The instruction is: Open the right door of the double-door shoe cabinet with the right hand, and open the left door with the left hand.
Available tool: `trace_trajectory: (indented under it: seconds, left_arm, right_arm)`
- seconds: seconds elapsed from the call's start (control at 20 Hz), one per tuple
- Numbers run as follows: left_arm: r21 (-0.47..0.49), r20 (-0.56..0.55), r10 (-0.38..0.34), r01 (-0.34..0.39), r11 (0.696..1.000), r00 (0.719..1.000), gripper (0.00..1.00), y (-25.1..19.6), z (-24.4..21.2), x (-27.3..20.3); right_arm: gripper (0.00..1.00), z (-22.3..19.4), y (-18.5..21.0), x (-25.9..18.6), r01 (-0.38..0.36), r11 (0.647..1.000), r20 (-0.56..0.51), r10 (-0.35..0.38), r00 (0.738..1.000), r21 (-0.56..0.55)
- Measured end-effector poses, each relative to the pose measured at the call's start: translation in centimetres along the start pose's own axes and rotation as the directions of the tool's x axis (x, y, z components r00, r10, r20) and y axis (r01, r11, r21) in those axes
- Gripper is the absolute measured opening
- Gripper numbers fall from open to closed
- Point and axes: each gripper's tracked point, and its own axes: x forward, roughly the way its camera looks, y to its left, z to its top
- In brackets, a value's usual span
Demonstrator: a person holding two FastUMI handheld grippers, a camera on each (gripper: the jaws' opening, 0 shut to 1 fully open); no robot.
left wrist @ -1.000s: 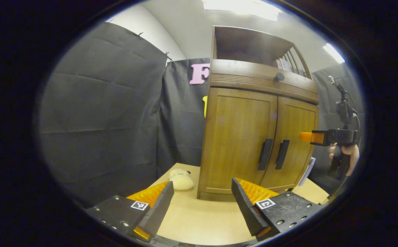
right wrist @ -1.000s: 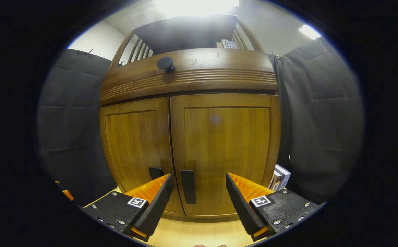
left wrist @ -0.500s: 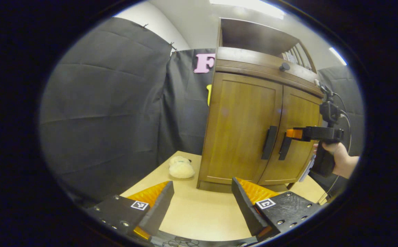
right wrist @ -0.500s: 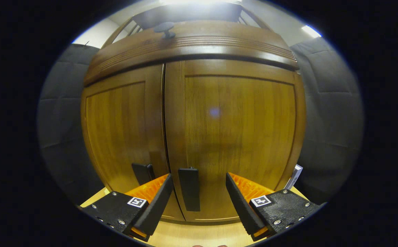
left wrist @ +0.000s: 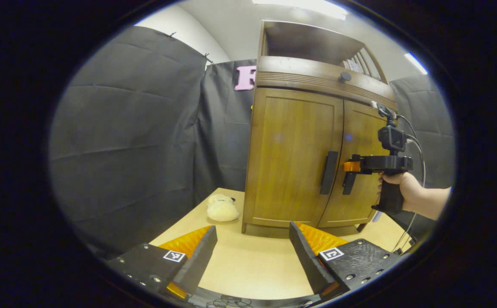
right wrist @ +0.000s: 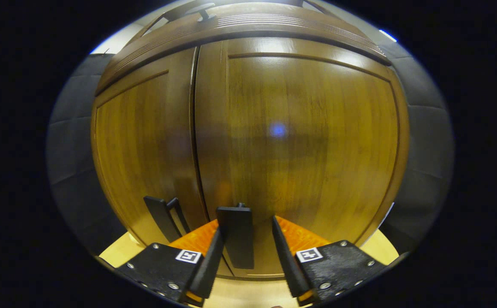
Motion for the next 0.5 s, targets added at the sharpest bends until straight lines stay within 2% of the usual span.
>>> trace_trajectory:
  seconds: [0.15,0.25,0.3,0.5]
  left_arm:
    - [-0.011,-0.009,0.017,-0.018,1.0,1.0,0.97,0.0,-0.2,-0.5]
    - [-0.015,-0.007,0.019,-0.019,1.0,1.0,1.0,0.1,-0.2,-0.8]
    - [-0.014,-0.007,0.017,-0.017,1.0,1.0,0.97,0.0,-0.3,-1.0]
    - [-0.004,-0.01,0.005,-0.005,1.0,1.0,1.0,-0.5,-0.4,-1.1]
  right_arm:
    - [0.34,-0.7,1.0,0.4,-0.006,1.0,0.004,0.007,1.0,-0.009]
    - [0.3,-0.9,1.2,0.3,-0.012,1.0,-0.01,0.013,1.0,0.026]
    - [0.3,-1.0,1.3,0.2,-0.023,1.0,-0.014,0.023,1.0,0.02]
    - [0.29,-0.2,1.5,-0.9,-0.08,0.997,-0.026,0.08,0.996,-0.008]
